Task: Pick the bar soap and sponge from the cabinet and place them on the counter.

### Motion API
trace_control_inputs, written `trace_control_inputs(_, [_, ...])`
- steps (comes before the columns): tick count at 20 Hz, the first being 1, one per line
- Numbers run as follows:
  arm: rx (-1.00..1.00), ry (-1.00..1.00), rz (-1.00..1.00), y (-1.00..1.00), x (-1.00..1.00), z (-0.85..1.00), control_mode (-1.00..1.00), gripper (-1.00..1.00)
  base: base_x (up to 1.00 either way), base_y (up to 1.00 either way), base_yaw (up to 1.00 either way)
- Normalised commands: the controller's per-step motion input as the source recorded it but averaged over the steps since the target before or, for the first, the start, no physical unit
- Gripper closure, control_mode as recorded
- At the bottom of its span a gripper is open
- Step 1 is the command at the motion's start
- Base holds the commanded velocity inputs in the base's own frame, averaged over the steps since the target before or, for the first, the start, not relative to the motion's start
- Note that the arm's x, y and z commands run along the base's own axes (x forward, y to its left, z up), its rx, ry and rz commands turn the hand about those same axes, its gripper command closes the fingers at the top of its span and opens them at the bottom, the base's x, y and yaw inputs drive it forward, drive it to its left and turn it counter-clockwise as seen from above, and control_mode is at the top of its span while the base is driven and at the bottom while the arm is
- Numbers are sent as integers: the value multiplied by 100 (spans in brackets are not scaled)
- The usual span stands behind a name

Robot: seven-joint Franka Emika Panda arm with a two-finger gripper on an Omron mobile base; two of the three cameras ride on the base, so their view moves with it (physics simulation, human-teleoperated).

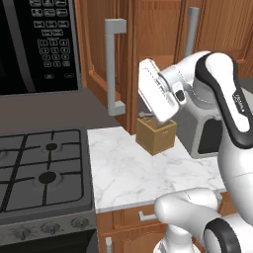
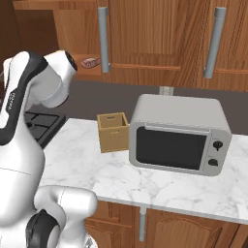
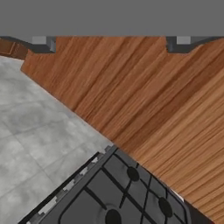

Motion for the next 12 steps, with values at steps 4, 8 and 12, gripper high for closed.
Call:
trace_control_inputs(4, [0,-2,-14,39,0,-15,-100,-100,0,0,0])
trace_control_inputs(8, [0,-2,-14,42,0,-15,-100,-100,0,0,0])
trace_control_inputs(12, [0,0,-12,36,0,-13,-100,-100,0,0,0])
